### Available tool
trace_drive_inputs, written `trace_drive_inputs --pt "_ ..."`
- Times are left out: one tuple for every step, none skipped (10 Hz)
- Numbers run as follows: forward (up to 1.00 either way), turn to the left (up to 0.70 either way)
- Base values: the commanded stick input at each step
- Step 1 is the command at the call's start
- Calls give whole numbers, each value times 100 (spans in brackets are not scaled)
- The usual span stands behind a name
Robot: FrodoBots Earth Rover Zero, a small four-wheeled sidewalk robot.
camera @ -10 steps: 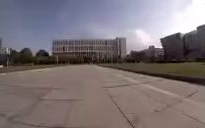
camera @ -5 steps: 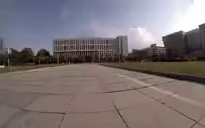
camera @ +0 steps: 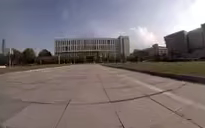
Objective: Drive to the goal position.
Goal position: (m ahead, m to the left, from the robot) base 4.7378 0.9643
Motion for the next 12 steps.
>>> trace_drive_inputs --pt "100 4" --pt "100 4" --pt "100 4" --pt "100 4" --pt "100 4" --pt "100 4" --pt "100 4" --pt "100 4" --pt "100 4" --pt "100 4" --pt "100 4" --pt "100 4"
